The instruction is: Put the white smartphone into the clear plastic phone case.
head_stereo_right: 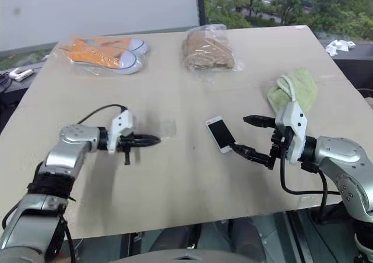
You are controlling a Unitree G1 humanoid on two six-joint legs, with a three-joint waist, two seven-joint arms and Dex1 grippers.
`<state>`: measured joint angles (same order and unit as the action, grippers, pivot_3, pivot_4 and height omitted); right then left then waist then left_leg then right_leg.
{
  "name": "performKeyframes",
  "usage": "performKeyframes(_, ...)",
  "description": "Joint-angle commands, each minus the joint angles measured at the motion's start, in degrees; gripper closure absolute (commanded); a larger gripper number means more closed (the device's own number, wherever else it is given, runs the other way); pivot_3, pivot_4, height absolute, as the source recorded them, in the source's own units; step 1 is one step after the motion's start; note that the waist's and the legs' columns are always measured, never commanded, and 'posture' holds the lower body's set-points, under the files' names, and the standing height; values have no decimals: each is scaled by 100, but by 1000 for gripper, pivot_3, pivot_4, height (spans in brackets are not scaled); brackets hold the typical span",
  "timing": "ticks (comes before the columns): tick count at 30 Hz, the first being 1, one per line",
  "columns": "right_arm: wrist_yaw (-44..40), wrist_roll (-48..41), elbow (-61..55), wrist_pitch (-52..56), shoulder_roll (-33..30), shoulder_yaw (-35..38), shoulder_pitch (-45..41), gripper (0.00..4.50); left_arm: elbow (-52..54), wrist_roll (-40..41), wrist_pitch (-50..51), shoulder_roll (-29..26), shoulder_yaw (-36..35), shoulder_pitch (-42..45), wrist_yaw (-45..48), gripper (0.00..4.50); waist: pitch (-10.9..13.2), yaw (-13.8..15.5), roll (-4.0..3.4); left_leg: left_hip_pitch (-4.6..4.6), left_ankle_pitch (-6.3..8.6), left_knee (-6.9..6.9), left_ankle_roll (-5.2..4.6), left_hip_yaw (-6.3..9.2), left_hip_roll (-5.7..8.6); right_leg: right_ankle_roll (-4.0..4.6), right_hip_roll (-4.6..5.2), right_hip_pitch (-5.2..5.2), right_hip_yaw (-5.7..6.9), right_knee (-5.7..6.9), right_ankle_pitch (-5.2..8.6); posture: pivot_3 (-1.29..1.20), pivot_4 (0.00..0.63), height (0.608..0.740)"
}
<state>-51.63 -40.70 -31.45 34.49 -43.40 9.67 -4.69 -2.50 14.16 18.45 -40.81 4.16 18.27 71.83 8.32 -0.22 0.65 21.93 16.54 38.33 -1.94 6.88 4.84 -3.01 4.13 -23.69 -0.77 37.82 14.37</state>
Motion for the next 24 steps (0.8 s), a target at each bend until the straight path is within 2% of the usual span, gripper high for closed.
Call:
performKeyframes(1, -299, 22, -40, -408, -72, 288, 278, 0, 1741, 476, 920, 131, 62, -421, -531, 4460, 0, 20, 0, -1, 1, 0, -1, -2, 0, 0, 0, 2, -3, -1, 0, 0, 150, 740)
performKeyframes(4, -846, 216, -23, -825, -298, 349, 862, 0, 2347, 376, 1065, 167, 311, -839, -826, 4460, 0, 23, -3, -10, 0, -2, 0, -3, 0, 0, -2, 6, -4, 2, 0, 0, 150, 740)
performKeyframes(9, -1476, 534, 233, -1445, -571, 469, 1538, 0, 2602, 177, 931, 200, 643, -1056, -1133, 4460, 1, 53, -3, -18, 0, -2, 0, -7, -2, 1, -5, 11, -6, 4, 1, 0, 150, 740)
performKeyframes(18, -1725, 284, 467, -1834, -357, 664, 1611, 0, 2447, -282, -20, -34, 1184, -1226, -896, 4460, 2, 108, -4, -18, 0, -3, 1, -9, -2, 1, -3, 13, -7, 0, 1, 0, 150, 740)
performKeyframes(22, -1716, 394, 499, -1991, -281, 642, 1714, 0, 2226, -466, -418, 43, 1290, -1165, -955, 4460, 2, 112, -4, -17, 1, -2, 1, -10, -1, 1, -2, 13, -7, -3, 1, 0, 150, 740)
performKeyframes(24, -1708, 400, 502, -2037, -258, 640, 1757, 0, 2143, -503, -556, 103, 1306, -1158, -987, 3832, 2, 110, -4, -17, 1, -3, 1, -9, -1, 1, -2, 13, -6, -3, 1, 0, 150, 740)
